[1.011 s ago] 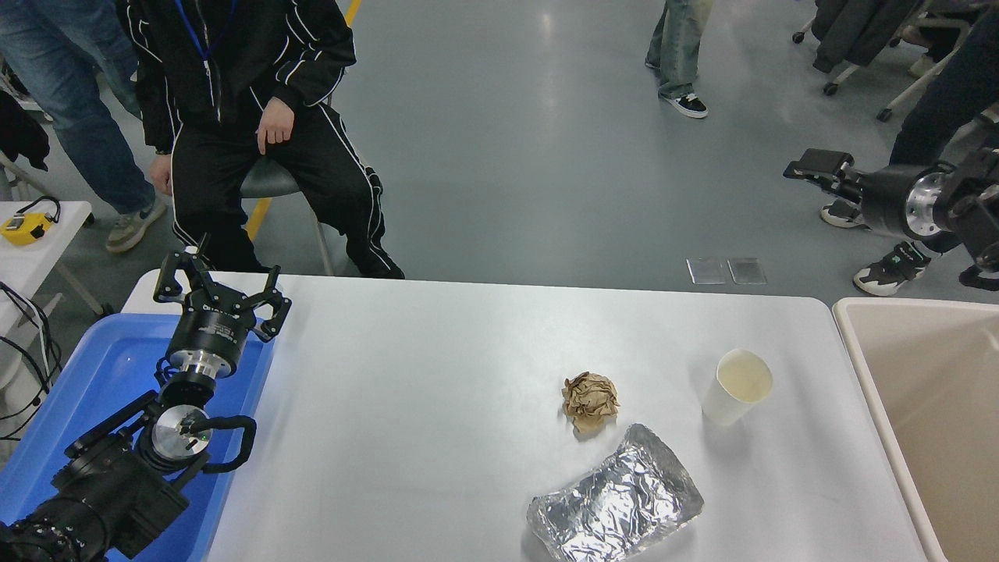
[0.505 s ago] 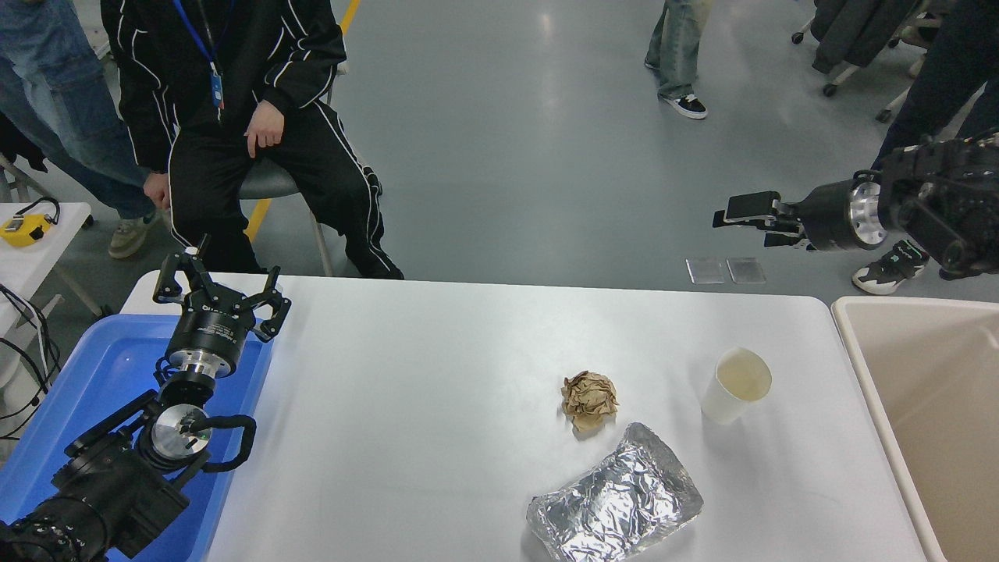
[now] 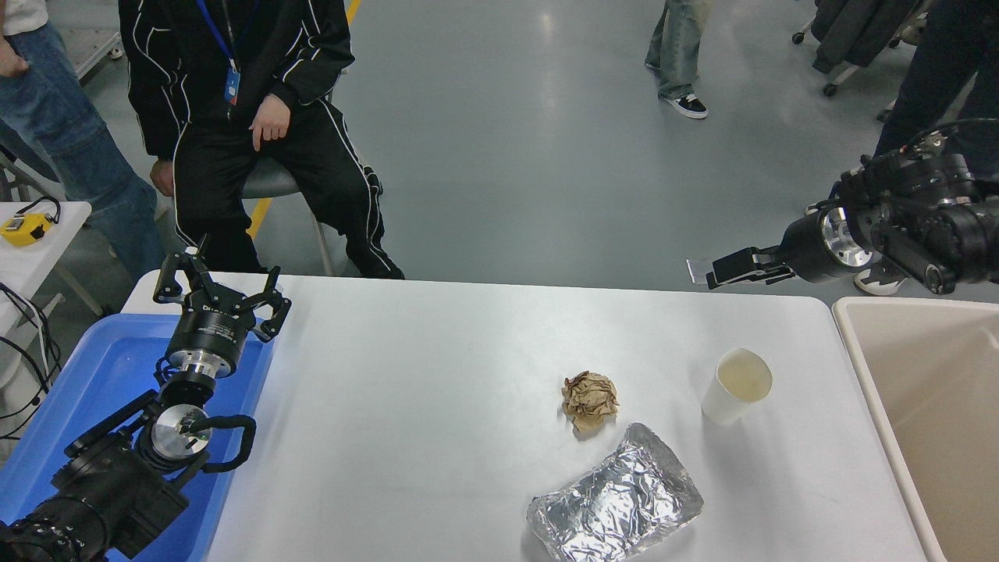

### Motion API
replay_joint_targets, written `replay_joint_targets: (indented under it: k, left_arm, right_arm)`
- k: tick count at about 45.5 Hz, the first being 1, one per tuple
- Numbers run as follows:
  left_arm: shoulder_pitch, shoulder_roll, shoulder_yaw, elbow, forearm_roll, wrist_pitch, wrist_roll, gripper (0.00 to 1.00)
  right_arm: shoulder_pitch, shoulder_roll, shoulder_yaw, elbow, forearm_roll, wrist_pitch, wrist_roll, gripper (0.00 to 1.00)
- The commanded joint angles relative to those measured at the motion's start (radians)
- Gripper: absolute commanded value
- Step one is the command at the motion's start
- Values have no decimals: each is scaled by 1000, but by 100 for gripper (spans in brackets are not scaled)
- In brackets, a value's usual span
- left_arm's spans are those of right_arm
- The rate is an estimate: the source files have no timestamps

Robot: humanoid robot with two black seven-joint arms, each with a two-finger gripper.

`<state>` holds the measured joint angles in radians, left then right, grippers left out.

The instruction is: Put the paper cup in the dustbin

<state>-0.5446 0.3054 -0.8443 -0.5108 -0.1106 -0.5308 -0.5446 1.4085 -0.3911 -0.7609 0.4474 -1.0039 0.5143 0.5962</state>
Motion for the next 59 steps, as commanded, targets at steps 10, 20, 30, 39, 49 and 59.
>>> replay_joint_targets:
  k: [10,20,30,39,49,59]
  left_arm:
    - [0,1,1,0,0,0,0,100]
    - [0,0,1,0,0,0,0,100]
    - [0,0,-1,0,0,0,0,100]
    - [0,0,-1,0,0,0,0,100]
    - [0,0,1,0,0,0,0,100]
    - [0,0,1,0,0,0,0,100]
  right_arm:
    - [-79,-143,-21,174,-44,-135,-6,99]
    - [-80,-161,3,264,-44,-183,-27,99]
    - [-114,-150,11,249,-30,-238,-65,99]
    - [-151,-149,12,235,-28,-272,-107,99]
    - [-184,-104,14,232,16,-312,-156,99]
    - [-195,-38,12,215,53,-316,-176,99]
